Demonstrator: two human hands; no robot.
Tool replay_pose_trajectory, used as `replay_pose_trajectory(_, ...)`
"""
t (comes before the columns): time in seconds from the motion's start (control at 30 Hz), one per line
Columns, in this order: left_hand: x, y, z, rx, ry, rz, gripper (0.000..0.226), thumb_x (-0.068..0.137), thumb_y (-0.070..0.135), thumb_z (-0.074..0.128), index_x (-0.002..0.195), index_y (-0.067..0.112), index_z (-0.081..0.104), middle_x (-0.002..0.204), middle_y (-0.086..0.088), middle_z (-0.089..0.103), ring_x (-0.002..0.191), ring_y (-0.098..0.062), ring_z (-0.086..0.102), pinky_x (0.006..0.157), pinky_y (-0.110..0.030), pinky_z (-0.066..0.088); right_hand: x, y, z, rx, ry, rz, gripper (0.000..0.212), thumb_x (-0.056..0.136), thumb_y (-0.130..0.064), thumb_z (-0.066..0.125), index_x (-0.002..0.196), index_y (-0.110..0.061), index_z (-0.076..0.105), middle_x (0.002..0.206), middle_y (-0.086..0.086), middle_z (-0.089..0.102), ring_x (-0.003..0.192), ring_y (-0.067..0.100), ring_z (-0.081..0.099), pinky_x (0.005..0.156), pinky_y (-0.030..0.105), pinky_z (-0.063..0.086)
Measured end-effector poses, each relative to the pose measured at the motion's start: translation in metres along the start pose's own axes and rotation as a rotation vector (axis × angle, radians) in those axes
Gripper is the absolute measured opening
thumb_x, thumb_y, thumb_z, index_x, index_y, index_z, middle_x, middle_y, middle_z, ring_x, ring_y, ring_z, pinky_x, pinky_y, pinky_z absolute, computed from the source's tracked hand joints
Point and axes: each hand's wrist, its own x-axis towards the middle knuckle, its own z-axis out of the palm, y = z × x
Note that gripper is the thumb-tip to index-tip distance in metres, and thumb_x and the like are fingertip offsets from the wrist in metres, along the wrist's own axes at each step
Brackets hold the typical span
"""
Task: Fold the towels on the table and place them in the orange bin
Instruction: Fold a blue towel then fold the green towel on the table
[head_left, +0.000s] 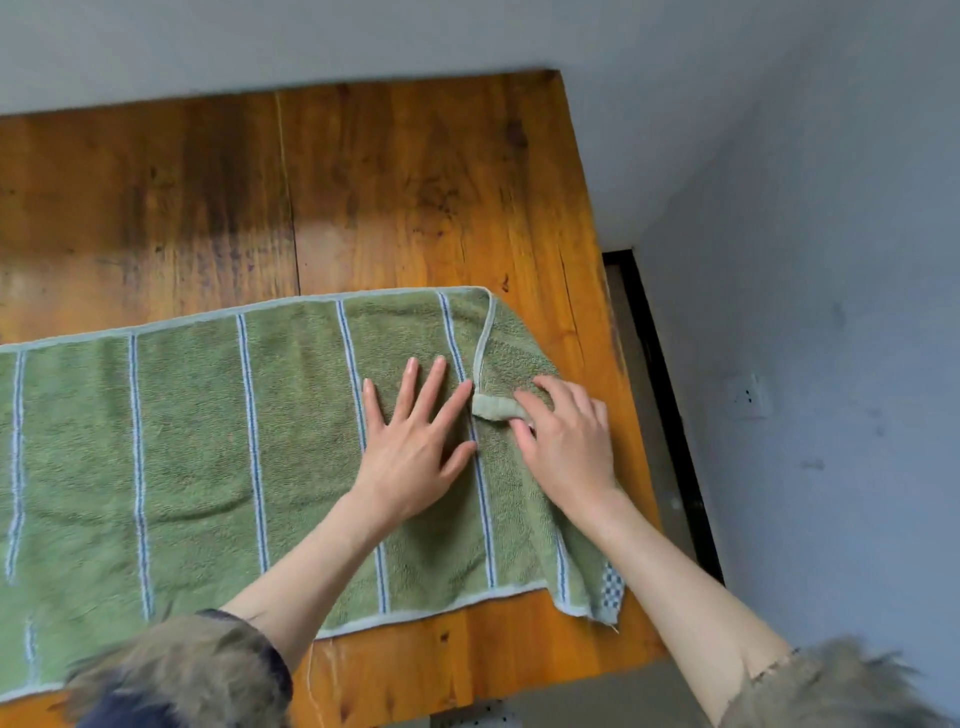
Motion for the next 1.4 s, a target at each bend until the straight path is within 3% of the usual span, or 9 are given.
replay_pose_trajectory(0.17,0.009,0.008,-0.007,-0.02,-0.018,-0.022,0.071,0.086,0.061,0.02,0.148,0.026,0.019,0.158,-0.003,0.003,0.144,-0.027,-0.006,0.107,-0.067,-0.002,0.04,0.026,-0.028,0.36,0.016,0.298,0.021,0.092,-0.021,0.049,0.09,-0.012,0.068,0.069,0.009,0.065,0.063,0.029,0.058,0.054,0.032,0.04)
replay_pose_trajectory(0.3,0.021,0.019,-0.018,-0.05,0.021,-0.008,0.072,0.086,0.062,0.016,0.149,0.028,0.012,0.157,-0.001,-0.007,0.143,-0.026,-0.015,0.108,-0.061,-0.011,0.087,0.065,-0.049,0.466,-0.014,0.483,0.04,0.093,-0.026,0.051,0.057,-0.014,0.037,0.051,-0.001,0.035,0.047,0.015,0.031,0.046,0.029,0.02)
replay_pose_trajectory(0.43,0.04,0.039,-0.021,-0.014,-0.022,0.06,0.072,0.085,0.067,0.012,0.149,0.033,0.005,0.155,-0.002,-0.015,0.141,-0.028,-0.021,0.106,-0.062,-0.016,0.109,0.096,-0.052,0.611,-0.092,0.56,0.04,0.091,-0.031,0.054,0.057,-0.016,0.04,0.051,-0.002,0.036,0.049,0.013,0.033,0.05,0.029,0.024)
replay_pose_trajectory(0.5,0.047,0.047,-0.016,0.036,-0.075,0.096,0.075,0.083,0.072,0.011,0.148,0.036,0.0,0.154,-0.002,-0.019,0.14,-0.029,-0.023,0.106,-0.067,-0.012,0.103,0.106,-0.047,0.672,-0.153,0.559,0.027,0.091,-0.036,0.054,0.078,-0.014,0.064,0.067,-0.003,0.056,0.066,0.013,0.051,0.066,0.029,0.04)
replay_pose_trajectory(0.63,0.059,0.055,-0.008,0.036,-0.079,0.097,0.081,0.078,0.078,0.017,0.147,0.039,-0.002,0.154,-0.003,-0.02,0.141,-0.03,-0.022,0.104,-0.07,-0.011,0.063,0.122,-0.036,0.748,-0.318,0.6,0.035,0.09,-0.041,0.055,0.112,-0.015,0.064,0.106,-0.005,0.063,0.103,0.013,0.057,0.095,0.031,0.043)
replay_pose_trajectory(0.97,0.079,0.07,-0.012,0.095,-0.148,0.109,0.081,0.079,0.077,0.011,0.145,0.038,-0.016,0.152,-0.005,-0.029,0.14,-0.032,-0.024,0.104,-0.069,-0.012,0.011,0.132,-0.044,0.766,-0.34,0.631,0.015,0.087,-0.028,0.063,0.087,-0.013,0.061,0.08,0.007,0.064,0.074,0.022,0.057,0.072,0.032,0.045)
replay_pose_trajectory(1.17,0.047,0.085,-0.028,-0.53,0.122,0.074,0.025,0.093,0.02,0.052,0.114,0.012,0.063,0.14,-0.008,0.046,0.138,-0.023,0.03,0.114,-0.04,0.02,0.011,0.092,-0.065,0.956,-0.269,0.72,0.022,0.088,-0.022,0.063,0.077,-0.005,0.055,0.061,0.003,0.043,0.059,0.021,0.043,0.058,0.03,0.044)
replay_pose_trajectory(1.27,0.018,0.089,-0.032,-0.993,0.09,-0.319,0.018,0.094,0.014,0.051,0.103,0.01,0.066,0.107,-0.005,0.066,0.1,-0.016,0.061,0.086,-0.019,0.048,0.01,0.054,-0.081,1.146,-0.437,0.647,0.009,0.092,-0.017,0.058,0.091,-0.008,0.061,0.076,0.002,0.059,0.068,0.012,0.062,0.061,0.021,0.056)
replay_pose_trajectory(1.4,-0.009,0.085,-0.034,-1.459,-0.103,-0.731,0.018,0.097,0.021,0.047,0.099,0.01,0.061,0.099,-0.018,0.068,0.079,-0.02,0.065,0.067,-0.028,0.056,0.02,0.036,-0.09,1.04,-0.626,0.449,0.025,0.096,-0.02,0.052,0.115,-0.006,0.061,0.097,0.006,0.067,0.092,0.016,0.067,0.08,0.021,0.056)
